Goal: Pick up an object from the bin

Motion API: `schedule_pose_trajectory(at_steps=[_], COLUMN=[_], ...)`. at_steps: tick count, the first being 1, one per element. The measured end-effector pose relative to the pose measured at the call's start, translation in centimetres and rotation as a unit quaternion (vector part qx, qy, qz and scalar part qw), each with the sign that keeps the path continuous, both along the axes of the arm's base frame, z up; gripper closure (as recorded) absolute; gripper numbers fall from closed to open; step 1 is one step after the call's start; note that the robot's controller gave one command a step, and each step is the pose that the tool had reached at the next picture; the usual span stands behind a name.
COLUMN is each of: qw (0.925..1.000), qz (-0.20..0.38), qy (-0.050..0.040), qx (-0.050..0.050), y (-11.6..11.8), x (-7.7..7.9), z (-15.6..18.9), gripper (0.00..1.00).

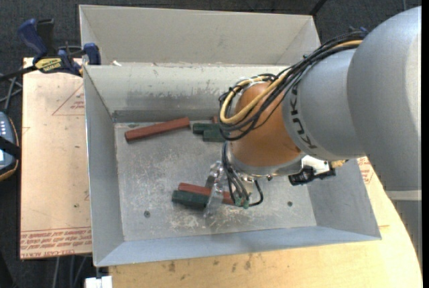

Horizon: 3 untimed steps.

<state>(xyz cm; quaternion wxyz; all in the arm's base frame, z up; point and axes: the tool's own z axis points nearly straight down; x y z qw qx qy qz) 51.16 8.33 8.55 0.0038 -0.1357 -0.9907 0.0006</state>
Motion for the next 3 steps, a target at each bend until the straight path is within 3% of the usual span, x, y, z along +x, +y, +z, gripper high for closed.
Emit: schedule_pose_trajectory(at_steps=[2,3], qw=[1.0,1.0], qz=[0.0,0.0], qy=[-0.0032,-0.0007], qx=[0.0,0.0], y=[0.0,0.0], x=[0.1,0.0], z=[2.9,4.5], gripper=[1.0,1.0])
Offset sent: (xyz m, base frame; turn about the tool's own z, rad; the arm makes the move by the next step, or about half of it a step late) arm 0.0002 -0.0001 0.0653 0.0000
